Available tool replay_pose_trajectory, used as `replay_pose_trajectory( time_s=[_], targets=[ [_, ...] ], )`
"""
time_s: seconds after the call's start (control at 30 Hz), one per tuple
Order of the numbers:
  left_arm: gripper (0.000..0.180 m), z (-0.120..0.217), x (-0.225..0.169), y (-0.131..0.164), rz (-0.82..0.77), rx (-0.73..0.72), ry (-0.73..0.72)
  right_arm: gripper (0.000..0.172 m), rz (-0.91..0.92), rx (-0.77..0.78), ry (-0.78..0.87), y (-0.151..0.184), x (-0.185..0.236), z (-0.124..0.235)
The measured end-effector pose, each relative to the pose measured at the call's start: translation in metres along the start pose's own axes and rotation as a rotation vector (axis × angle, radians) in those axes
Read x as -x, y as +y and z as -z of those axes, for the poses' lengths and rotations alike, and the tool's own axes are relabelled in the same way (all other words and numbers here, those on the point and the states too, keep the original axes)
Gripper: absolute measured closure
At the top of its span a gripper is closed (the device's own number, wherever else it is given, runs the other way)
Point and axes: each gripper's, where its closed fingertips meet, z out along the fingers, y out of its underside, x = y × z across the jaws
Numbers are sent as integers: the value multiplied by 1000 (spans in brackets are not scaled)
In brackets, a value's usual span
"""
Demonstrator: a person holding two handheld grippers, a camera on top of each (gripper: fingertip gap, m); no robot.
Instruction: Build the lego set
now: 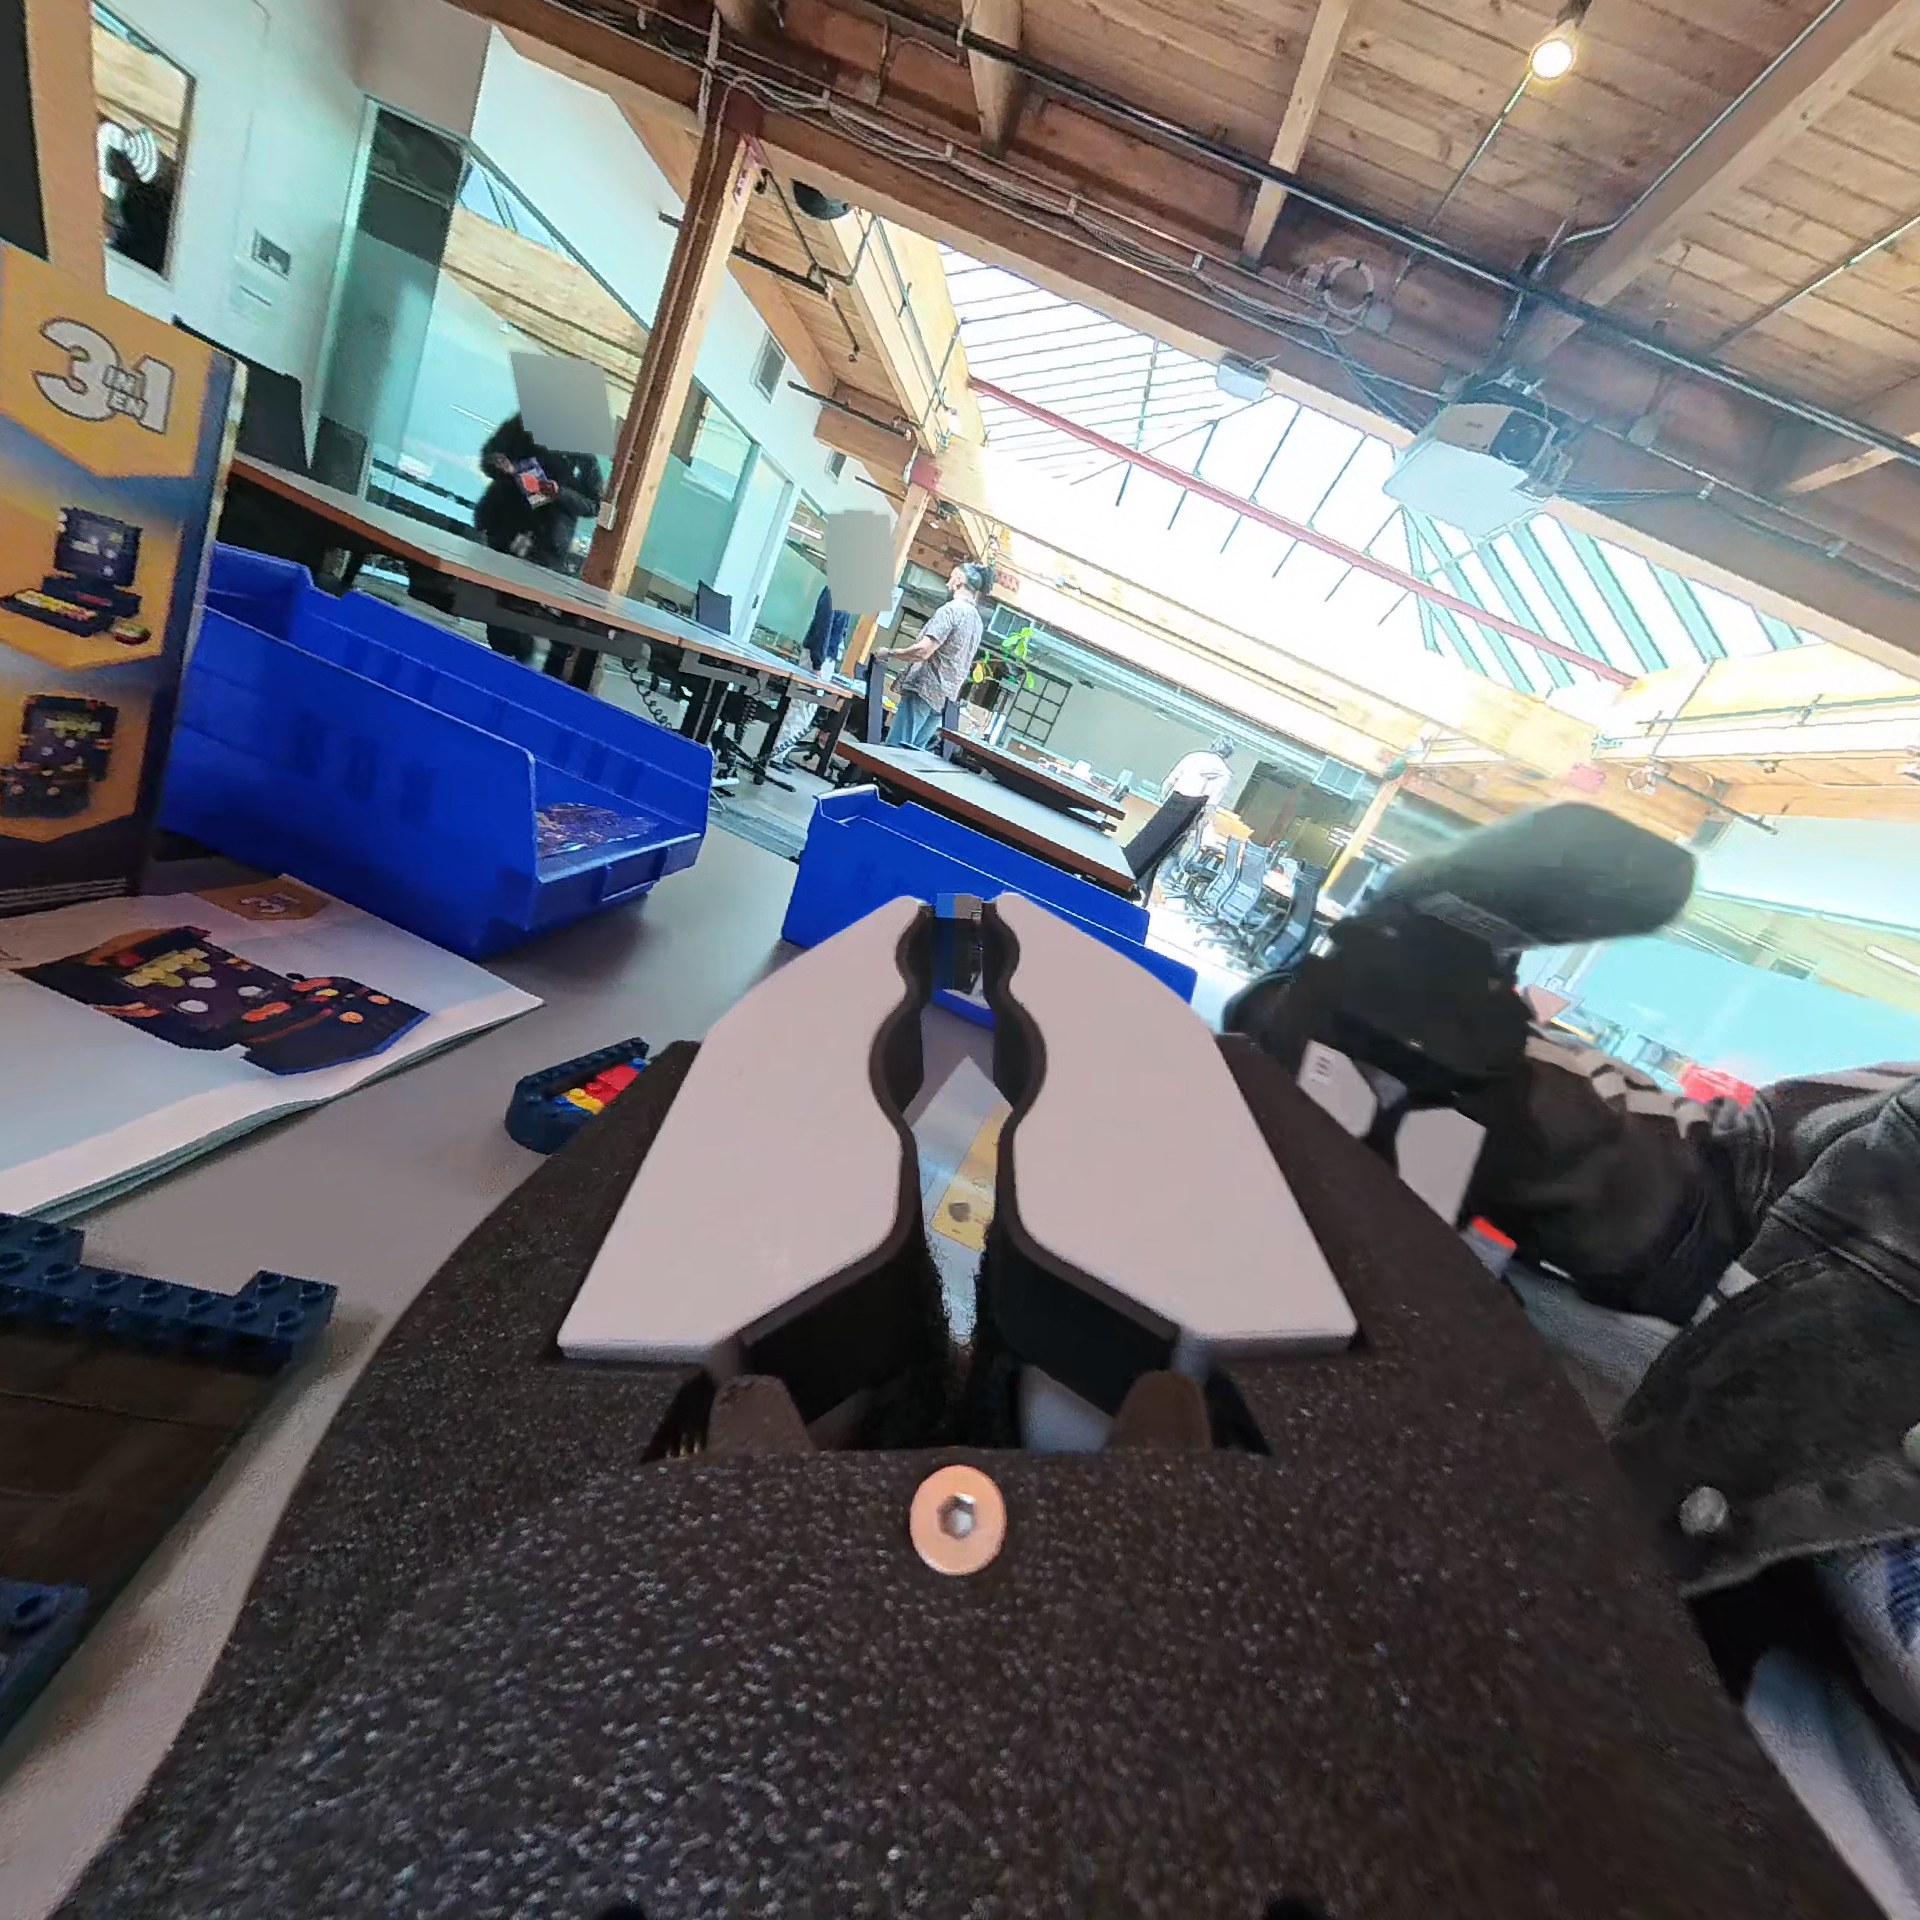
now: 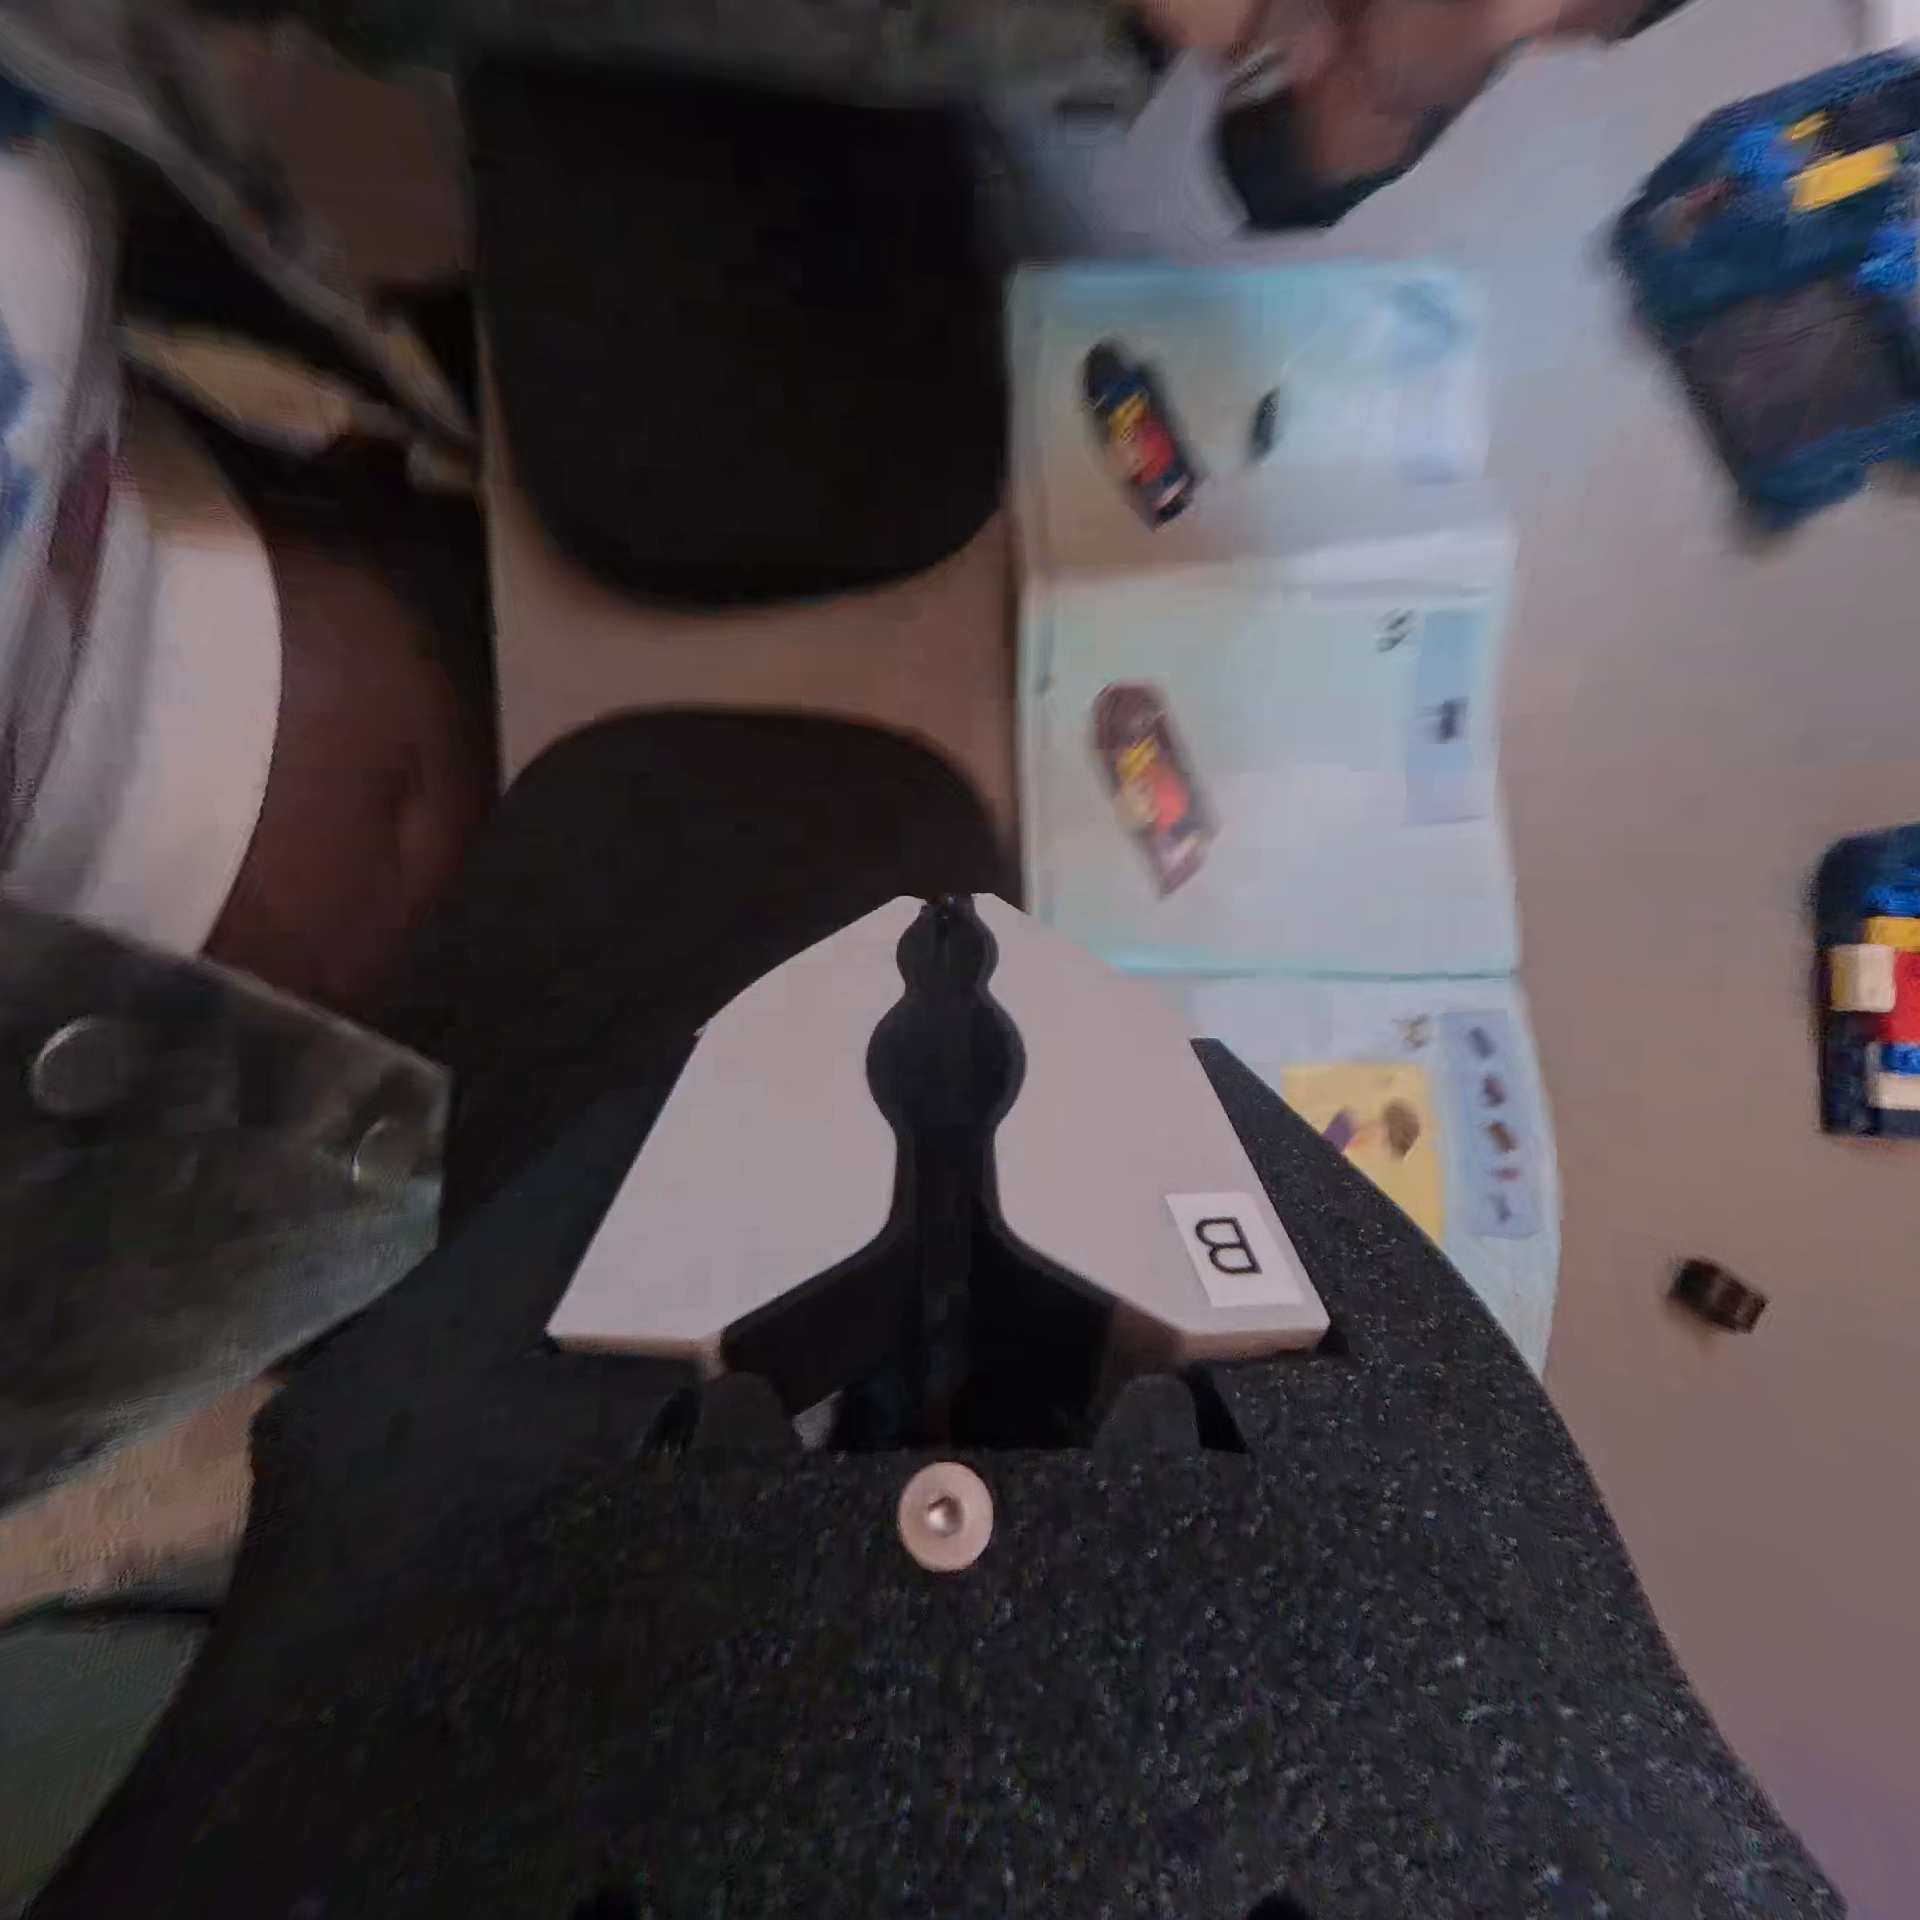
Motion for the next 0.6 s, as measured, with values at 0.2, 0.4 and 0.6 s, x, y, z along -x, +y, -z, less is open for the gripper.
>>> replay_pose_trajectory(
  time_s=[0.2, 0.4, 0.6],
  targets=[
    [173, -3, 0, 8, -86, 61, -26, 167, 134, 232, 94, 41, 29, 10],
    [173, -4, 0, 13, -99, 88, -26, 167, 157, 229, 90, 40, 28, -8],
    [173, -5, 1, 17, -94, 111, -28, 162, 130, 226, 82, 42, 27, -8]
  ],
)
